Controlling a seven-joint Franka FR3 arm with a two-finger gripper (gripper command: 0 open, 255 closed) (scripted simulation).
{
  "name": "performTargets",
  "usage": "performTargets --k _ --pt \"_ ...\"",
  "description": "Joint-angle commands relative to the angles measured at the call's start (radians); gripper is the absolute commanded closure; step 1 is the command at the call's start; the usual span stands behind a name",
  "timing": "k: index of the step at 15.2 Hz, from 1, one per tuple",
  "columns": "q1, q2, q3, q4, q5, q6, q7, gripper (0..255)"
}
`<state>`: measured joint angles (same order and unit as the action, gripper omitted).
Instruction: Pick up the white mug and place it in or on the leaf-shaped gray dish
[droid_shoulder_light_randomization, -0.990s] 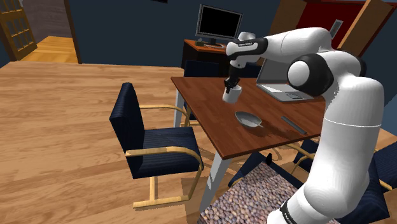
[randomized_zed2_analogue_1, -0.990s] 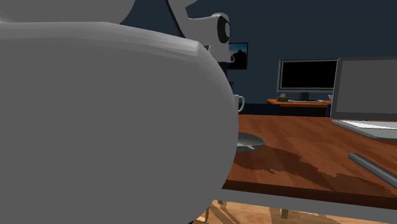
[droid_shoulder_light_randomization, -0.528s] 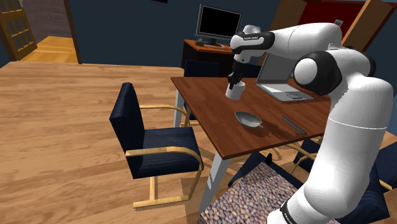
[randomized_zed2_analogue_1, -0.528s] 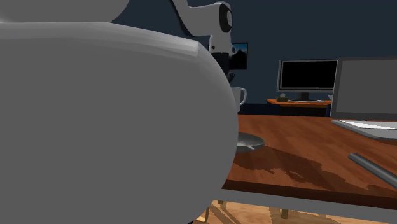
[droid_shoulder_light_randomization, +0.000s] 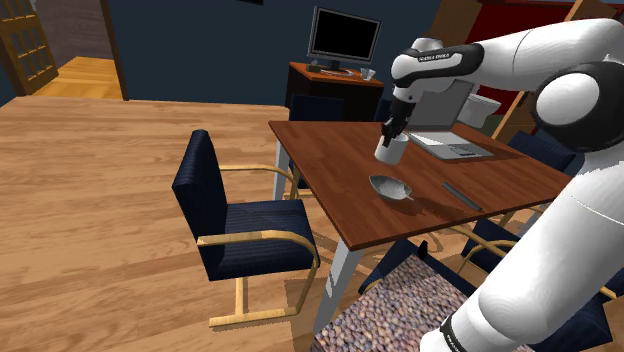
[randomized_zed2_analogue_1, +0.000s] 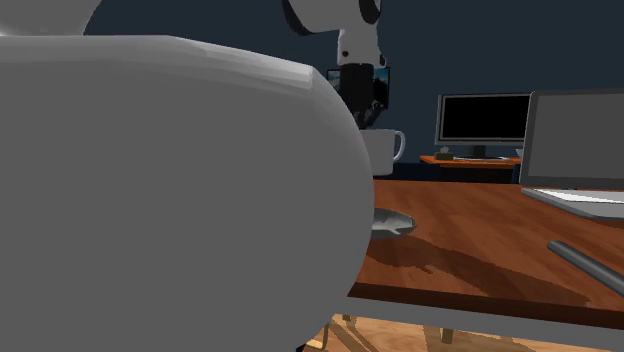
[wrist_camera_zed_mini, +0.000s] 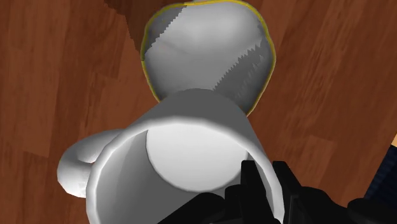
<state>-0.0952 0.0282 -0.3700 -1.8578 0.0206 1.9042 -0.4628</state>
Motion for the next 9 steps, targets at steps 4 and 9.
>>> performTargets --k 4,9 --pt "-0.021 -0.19 -0.016 -0.179 -0.074 0.003 -0.011 255" --pt "-0.024 -0.19 -0.018 -0.231 -0.075 0.055 -0.014 255"
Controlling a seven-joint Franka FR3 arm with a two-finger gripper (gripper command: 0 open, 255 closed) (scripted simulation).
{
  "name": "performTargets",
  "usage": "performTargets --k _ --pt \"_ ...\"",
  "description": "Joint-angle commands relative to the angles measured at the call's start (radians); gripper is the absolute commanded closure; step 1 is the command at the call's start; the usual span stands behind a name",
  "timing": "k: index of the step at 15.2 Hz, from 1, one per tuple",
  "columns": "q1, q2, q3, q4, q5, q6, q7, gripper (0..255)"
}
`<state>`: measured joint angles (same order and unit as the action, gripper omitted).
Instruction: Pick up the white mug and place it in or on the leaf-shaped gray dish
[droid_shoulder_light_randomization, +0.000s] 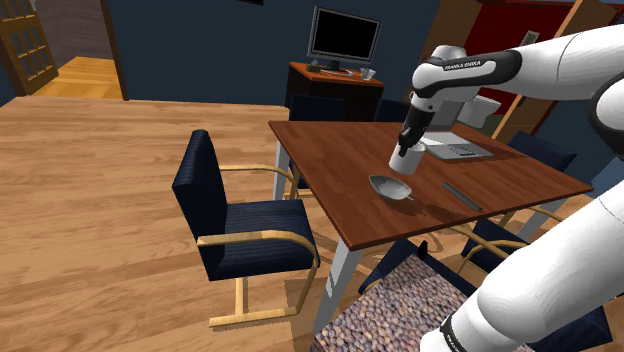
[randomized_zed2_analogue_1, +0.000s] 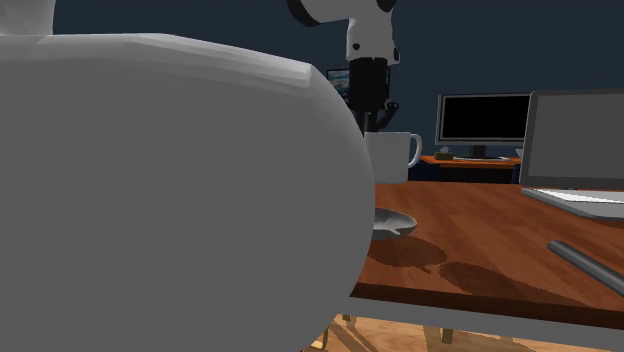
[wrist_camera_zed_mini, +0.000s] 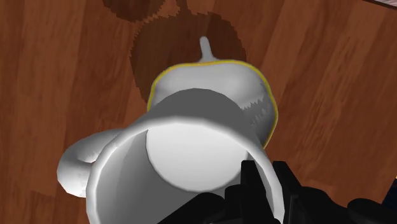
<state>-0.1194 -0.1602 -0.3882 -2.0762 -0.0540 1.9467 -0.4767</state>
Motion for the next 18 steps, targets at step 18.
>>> performTargets --k 18 --pt "-0.002 0.069 -0.014 -0.156 0.024 0.221 -0.021 255"
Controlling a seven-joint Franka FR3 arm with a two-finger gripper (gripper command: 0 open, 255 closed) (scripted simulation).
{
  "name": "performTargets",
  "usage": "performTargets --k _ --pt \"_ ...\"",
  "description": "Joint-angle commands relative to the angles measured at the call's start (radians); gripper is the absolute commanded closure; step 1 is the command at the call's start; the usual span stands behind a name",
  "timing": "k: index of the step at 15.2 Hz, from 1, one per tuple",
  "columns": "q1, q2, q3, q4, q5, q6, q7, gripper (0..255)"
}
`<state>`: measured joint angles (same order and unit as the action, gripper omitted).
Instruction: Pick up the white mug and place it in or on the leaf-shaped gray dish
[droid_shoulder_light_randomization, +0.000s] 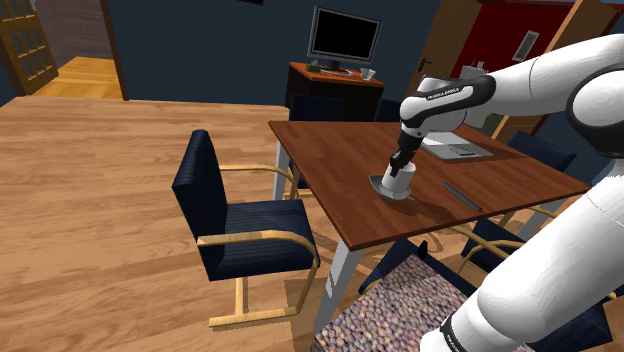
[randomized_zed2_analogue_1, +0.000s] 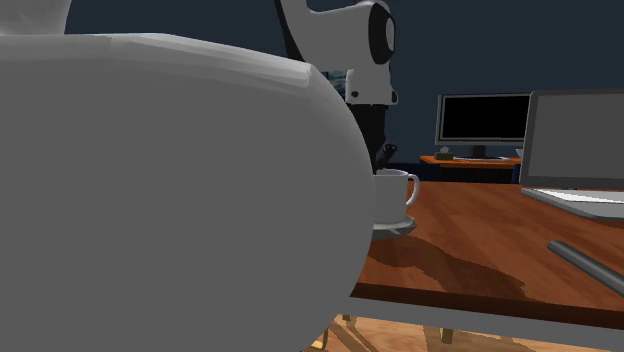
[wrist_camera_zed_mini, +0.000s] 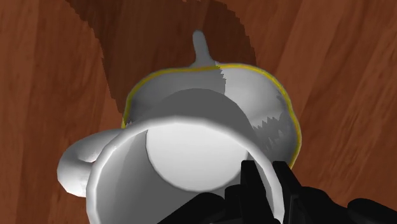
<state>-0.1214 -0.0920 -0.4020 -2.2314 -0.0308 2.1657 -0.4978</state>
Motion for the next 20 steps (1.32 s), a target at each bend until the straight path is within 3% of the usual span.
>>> performTargets --k 1,5,6,11,15,20 --pt "0.0 0.001 0.0 0.0 0.001 0.002 0.0 255" --pt "0.0 0.001 0.0 0.0 0.001 0.002 0.0 255" --pt "0.0 0.001 0.0 -0.001 0.001 0.003 0.0 0" --pt "0.0 0.001 0.0 -0.001 0.001 0.003 0.0 0" --pt "0.001 -0.052 0.008 0.078 -0.019 -0.125 0.016 0" --pt "0.0 -0.052 0.008 0.078 -0.019 -0.125 0.016 0"
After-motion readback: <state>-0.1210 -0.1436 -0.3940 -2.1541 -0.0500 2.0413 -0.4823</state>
